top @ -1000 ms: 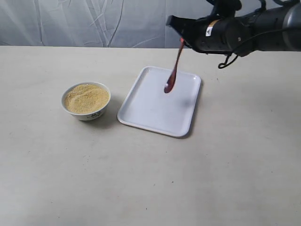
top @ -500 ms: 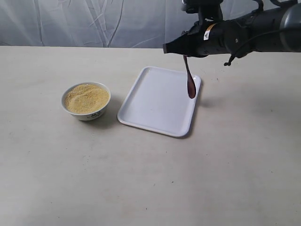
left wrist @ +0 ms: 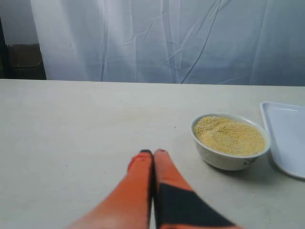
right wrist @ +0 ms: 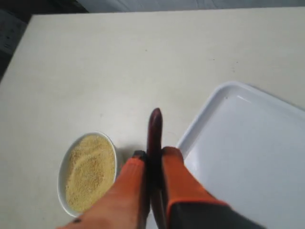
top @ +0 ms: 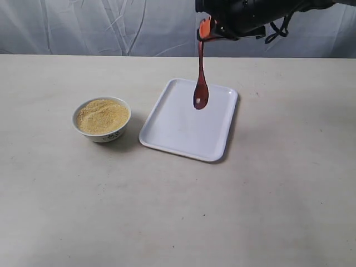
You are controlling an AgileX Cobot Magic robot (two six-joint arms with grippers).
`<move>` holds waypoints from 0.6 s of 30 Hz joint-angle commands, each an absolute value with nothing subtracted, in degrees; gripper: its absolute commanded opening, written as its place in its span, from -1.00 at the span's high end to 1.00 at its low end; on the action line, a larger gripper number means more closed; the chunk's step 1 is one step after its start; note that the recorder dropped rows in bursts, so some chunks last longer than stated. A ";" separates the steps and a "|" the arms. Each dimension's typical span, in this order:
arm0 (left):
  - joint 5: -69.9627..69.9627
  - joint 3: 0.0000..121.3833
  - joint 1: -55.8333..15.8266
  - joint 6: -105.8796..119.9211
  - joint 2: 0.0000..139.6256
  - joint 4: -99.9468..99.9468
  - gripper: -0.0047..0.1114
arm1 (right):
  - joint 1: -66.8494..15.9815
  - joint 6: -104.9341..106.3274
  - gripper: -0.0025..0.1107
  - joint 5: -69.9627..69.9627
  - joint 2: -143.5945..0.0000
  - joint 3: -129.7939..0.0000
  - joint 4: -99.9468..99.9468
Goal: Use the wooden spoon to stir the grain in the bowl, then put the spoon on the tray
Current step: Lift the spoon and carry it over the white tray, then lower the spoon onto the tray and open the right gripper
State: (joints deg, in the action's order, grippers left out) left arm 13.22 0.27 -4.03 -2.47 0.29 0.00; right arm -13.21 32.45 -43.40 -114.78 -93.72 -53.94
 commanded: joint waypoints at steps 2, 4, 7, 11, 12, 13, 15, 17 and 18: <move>12.81 0.00 -3.97 -2.49 0.00 0.00 0.92 | -10.70 36.84 0.97 -44.68 -121.85 -94.04 -63.18; 12.81 0.00 -3.97 -2.49 0.00 0.00 0.92 | -10.70 38.58 0.97 -44.83 -126.81 -94.04 -72.42; 12.81 0.00 -3.97 -2.49 0.00 0.00 0.92 | -10.91 42.10 0.97 -46.38 -132.55 -94.04 -81.46; 12.81 0.00 -3.97 -2.49 0.00 0.00 0.92 | -10.91 42.10 0.97 -45.43 -136.04 -94.04 -81.02; 12.81 0.00 -3.97 -2.49 0.00 0.00 0.92 | -10.91 42.10 0.97 -45.43 -136.28 -94.04 -81.02; 12.81 0.00 -3.97 -2.49 0.00 0.00 0.92 | -10.91 42.10 0.95 -45.68 -136.52 -94.04 -81.02; 12.81 0.00 -3.97 -2.49 0.00 0.00 0.92 | -10.91 42.10 0.76 -46.20 -136.51 -94.04 -79.47; 12.81 0.00 -3.97 -2.49 0.00 0.00 0.92 | -10.91 41.92 0.56 -46.20 -136.51 -94.04 -77.85; 12.81 0.00 -3.97 -2.49 0.00 0.00 0.92 | -10.91 41.40 0.46 -46.20 -136.51 -94.04 -76.64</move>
